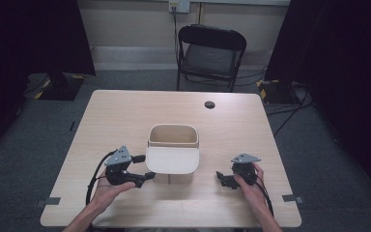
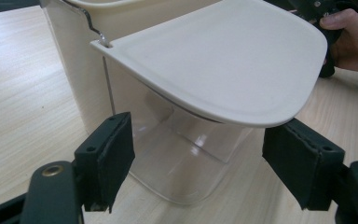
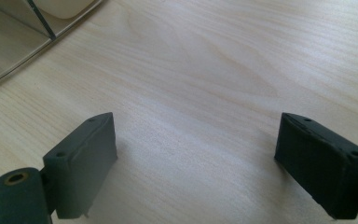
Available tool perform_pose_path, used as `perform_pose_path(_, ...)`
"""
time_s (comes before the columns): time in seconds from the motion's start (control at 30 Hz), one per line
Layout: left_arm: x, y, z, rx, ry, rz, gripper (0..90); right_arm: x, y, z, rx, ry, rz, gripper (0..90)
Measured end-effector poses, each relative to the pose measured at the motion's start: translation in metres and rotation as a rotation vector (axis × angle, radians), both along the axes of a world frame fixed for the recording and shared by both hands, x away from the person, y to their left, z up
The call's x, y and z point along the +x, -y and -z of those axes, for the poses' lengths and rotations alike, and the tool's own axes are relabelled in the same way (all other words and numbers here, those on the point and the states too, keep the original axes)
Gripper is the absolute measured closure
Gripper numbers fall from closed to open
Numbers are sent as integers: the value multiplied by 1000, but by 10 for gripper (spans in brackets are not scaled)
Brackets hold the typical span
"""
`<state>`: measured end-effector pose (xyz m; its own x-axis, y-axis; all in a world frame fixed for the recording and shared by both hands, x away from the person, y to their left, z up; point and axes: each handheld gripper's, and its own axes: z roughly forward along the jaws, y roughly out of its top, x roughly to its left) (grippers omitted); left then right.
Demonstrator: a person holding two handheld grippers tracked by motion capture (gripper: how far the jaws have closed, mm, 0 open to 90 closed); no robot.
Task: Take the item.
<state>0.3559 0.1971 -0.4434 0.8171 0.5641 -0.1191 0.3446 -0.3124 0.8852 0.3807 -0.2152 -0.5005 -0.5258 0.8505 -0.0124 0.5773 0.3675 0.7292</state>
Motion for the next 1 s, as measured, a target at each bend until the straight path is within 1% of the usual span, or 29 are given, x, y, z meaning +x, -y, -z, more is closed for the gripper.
perform_pose_path(0.07,0,1,-1,-17,-1,4,250,0,0,0,0,0,0,118)
perform_pose_path(0.17,1,1,-3,-10,7,9,252,0,0,0,1,0,0,118)
perform_pose_path(0.37,1,3,-3,-21,-1,8,243,0,0,0,1,0,0,118)
perform_pose_path(0.47,1,3,-4,-21,1,3,234,0,0,0,0,0,0,118)
perform_pose_path(0.57,2,3,-5,-33,9,5,231,0,0,0,0,0,0,118)
perform_pose_path(0.63,2,3,-6,-31,6,6,229,0,0,0,0,0,0,118)
perform_pose_path(0.67,2,4,-7,-41,7,4,229,0,0,0,0,0,0,118)
perform_pose_path(0.77,2,3,-8,-38,3,6,224,0,0,0,0,0,0,118)
perform_pose_path(0.83,2,3,-8,-47,1,3,220,0,0,0,1,0,0,118)
perform_pose_path(0.93,3,3,-9,-41,5,4,216,0,0,0,0,0,0,118)
perform_pose_path(1.0,2,4,-8,-49,-3,-2,215,0,0,0,0,0,0,118)
